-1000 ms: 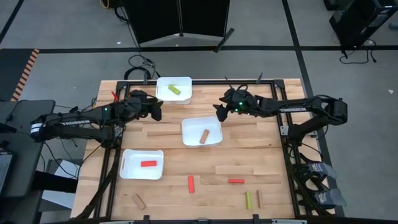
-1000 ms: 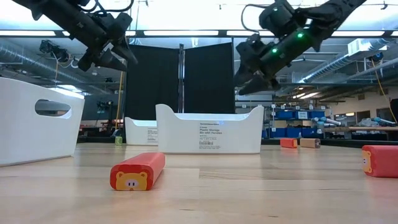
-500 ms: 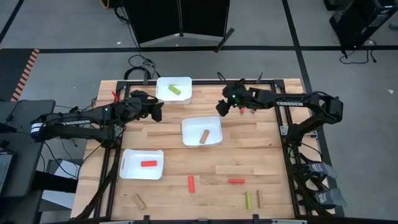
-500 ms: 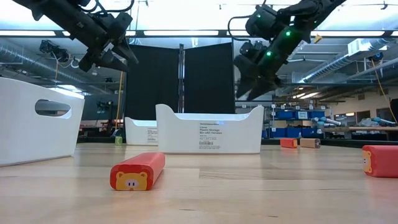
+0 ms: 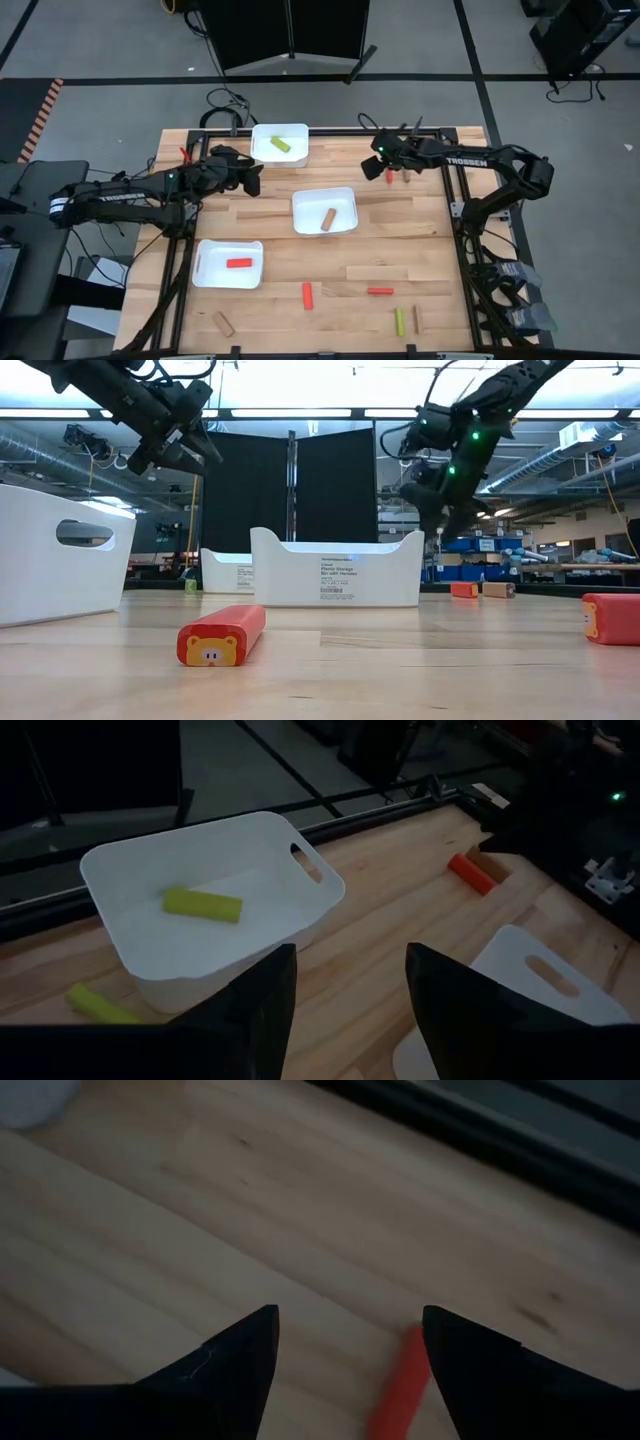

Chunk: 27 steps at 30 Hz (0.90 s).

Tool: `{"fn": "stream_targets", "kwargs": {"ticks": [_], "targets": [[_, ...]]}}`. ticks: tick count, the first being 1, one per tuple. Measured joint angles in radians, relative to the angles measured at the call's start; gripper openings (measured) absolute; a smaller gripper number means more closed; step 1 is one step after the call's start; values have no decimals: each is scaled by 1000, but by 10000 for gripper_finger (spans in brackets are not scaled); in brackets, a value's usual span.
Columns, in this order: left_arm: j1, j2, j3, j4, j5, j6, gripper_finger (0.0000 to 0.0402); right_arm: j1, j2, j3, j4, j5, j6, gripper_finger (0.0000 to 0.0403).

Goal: Sort blocks
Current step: Put the orange block into the bottom white bin

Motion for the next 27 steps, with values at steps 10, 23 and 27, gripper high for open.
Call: {"fn": "stream_targets", "kwargs": {"ticks": [10, 23, 27], "targets": [[0, 0, 0, 4, 0, 16, 198, -18, 0, -67, 1, 0, 104, 258], [0, 0, 0, 4, 0, 16, 198, -18, 0, -73, 10, 43, 199, 258], [0, 0, 0, 4, -1, 16, 198, -18, 2, -73, 7, 49, 213, 258]]}}
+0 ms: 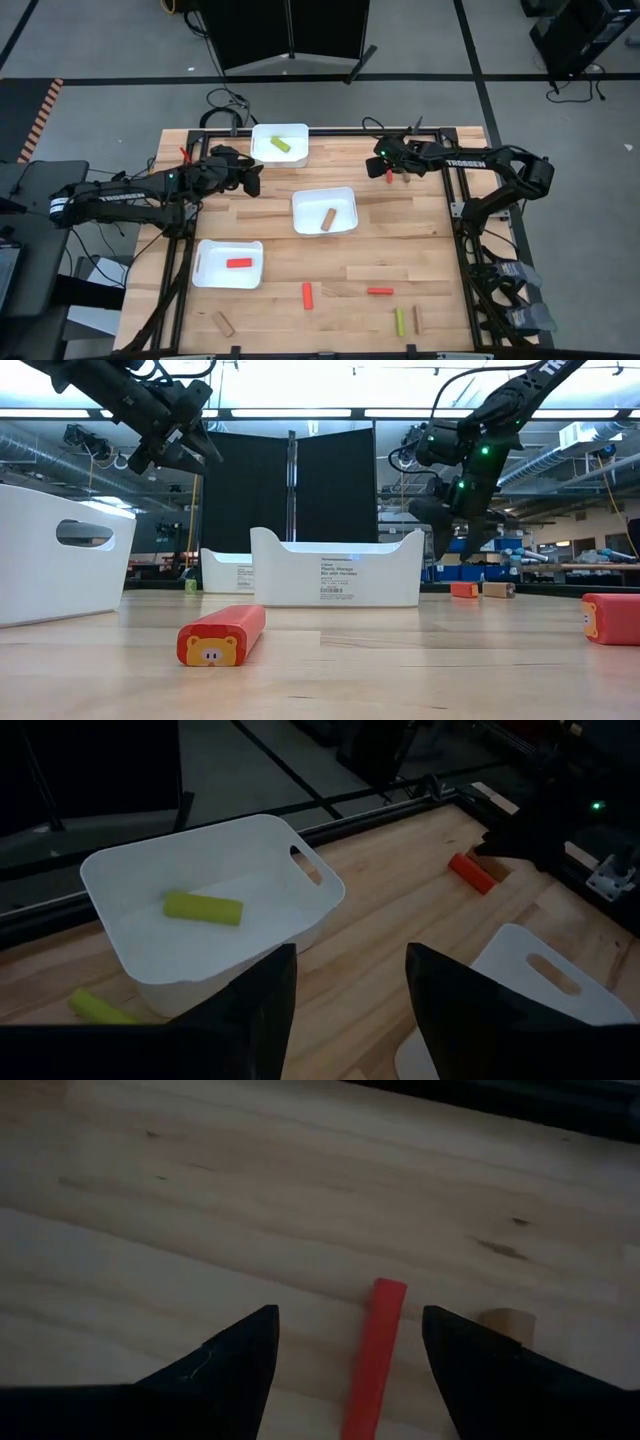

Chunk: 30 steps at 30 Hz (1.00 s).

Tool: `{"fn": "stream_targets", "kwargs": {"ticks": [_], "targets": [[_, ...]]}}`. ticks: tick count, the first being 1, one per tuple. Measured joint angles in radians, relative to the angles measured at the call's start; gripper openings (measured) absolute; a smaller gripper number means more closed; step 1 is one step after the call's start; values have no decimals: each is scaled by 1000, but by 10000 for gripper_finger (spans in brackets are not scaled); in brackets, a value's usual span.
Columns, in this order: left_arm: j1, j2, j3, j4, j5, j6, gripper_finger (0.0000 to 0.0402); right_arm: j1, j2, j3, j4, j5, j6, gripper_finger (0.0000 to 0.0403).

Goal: Sort blocks
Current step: Put the orange block into the bottom white bin

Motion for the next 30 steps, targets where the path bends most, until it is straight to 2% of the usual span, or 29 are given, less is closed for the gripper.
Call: {"fn": "stream_targets", "kwargs": {"ticks": [22, 26, 30], "targets": [[0, 0, 0, 0, 0, 6, 198, -1, 200, 0, -5, -28, 27, 255], [0, 0, 0, 0, 0, 6, 198, 0, 228, 3, 15, -42, 27, 232], [0, 0, 0, 0, 0, 7, 198, 2, 232, 3, 28, -52, 27, 172]]}}
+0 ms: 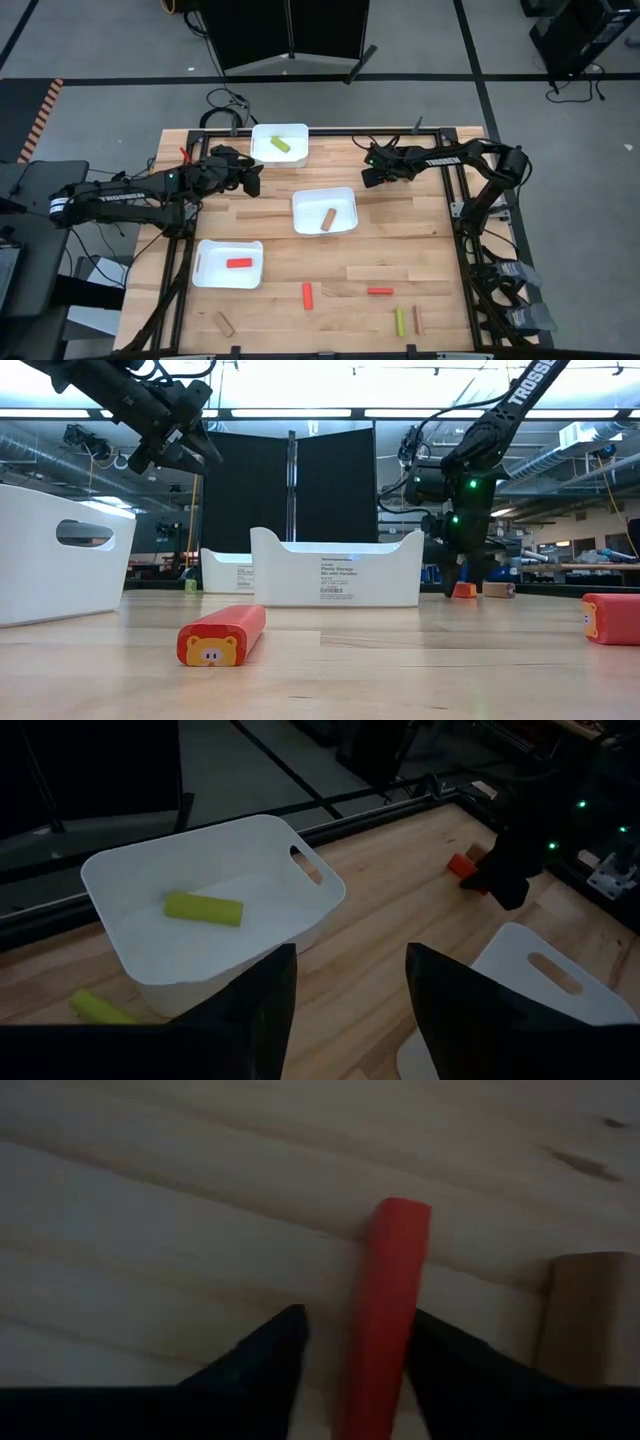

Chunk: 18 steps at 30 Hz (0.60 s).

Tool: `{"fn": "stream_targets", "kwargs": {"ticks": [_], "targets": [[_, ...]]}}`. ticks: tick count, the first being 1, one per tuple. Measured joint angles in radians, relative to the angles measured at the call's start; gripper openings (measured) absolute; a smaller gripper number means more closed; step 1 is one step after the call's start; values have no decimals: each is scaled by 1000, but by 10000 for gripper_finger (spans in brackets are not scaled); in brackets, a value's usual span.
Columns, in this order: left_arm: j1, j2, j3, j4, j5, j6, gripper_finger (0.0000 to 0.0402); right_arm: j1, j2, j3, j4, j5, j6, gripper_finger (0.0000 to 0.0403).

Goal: Sort blocks
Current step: Put the orange block into the bottom white bin

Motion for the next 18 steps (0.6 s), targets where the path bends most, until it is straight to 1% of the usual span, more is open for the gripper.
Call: {"fn": "stream_targets", "kwargs": {"ticks": [4, 5, 9, 12, 15, 18], "targets": [[0, 0, 0, 0, 0, 0, 198, 3, -11, -1, 11, -4, -6, 86], [0, 0, 0, 0, 0, 0, 198, 6, -14, -2, 12, -3, -17, 69], [0, 0, 0, 0, 0, 0, 198, 15, -33, -7, 31, -5, -61, 71], [0, 0, 0, 0, 0, 0, 198, 34, -68, -6, 98, -15, -80, 71], [0, 0, 0, 0, 0, -3, 198, 71, -108, -6, 206, -20, -122, 71], [1, 0, 0, 1, 0, -23, 198, 119, -149, -5, 405, -44, -179, 71]]}}
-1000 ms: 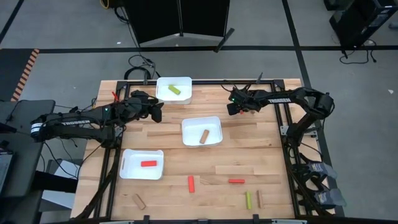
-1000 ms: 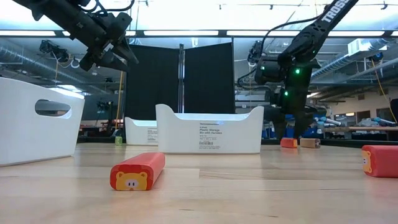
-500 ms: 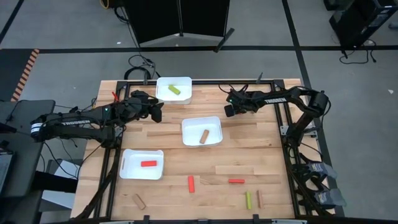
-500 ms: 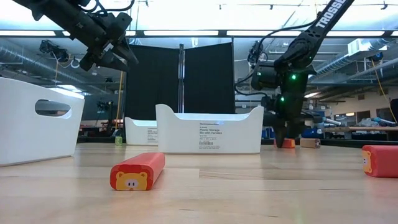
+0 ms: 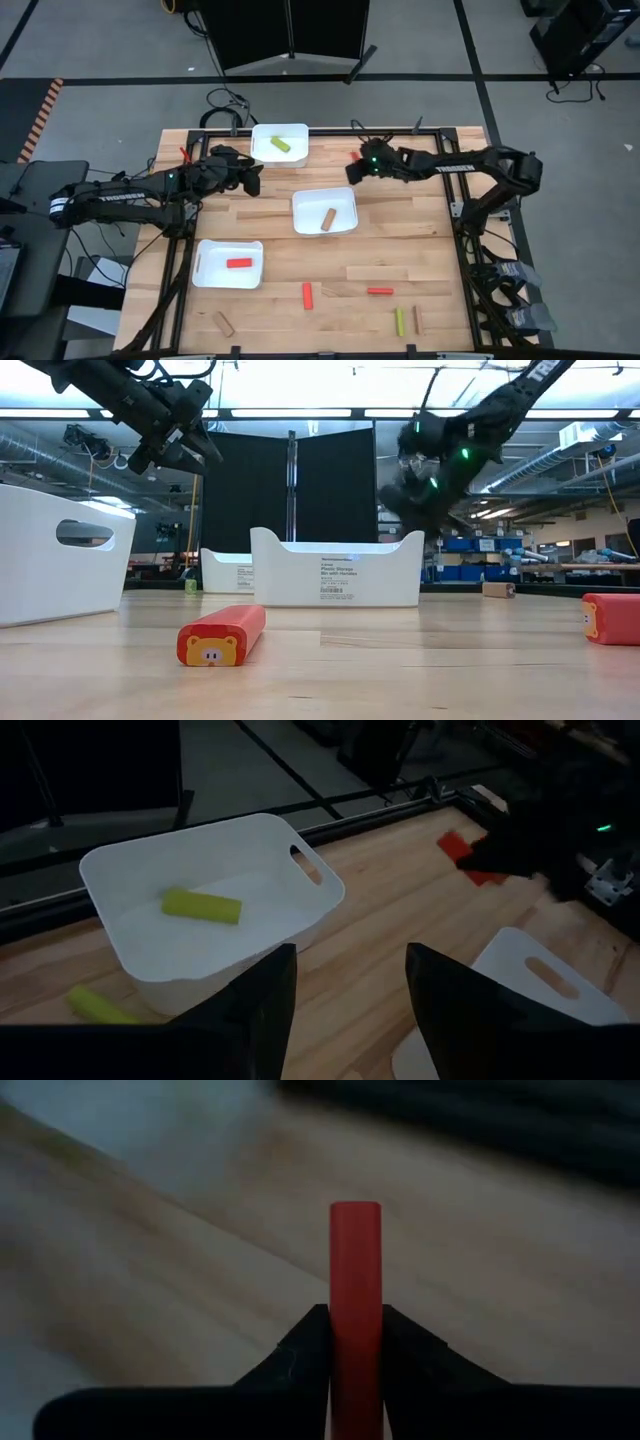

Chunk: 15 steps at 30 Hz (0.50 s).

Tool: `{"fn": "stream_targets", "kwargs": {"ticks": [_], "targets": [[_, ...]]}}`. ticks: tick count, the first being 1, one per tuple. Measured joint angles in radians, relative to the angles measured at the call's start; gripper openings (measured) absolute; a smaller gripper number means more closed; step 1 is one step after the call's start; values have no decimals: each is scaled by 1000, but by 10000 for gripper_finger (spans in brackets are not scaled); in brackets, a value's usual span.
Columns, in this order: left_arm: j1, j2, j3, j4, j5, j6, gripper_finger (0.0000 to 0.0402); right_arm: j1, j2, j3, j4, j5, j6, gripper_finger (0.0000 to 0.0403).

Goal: Sort blocks
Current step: Put the orange block into the bottom white bin

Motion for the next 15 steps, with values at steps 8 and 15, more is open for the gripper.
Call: {"fn": "stream_targets", "kwargs": {"ticks": [8, 15], "targets": [[48, 0, 32, 14, 1, -6, 198, 170, 50, 81, 418, -111, -97, 71], [110, 0, 68, 14, 52, 13, 198, 316, 242, 318, 456, -111, -235, 71]]}}
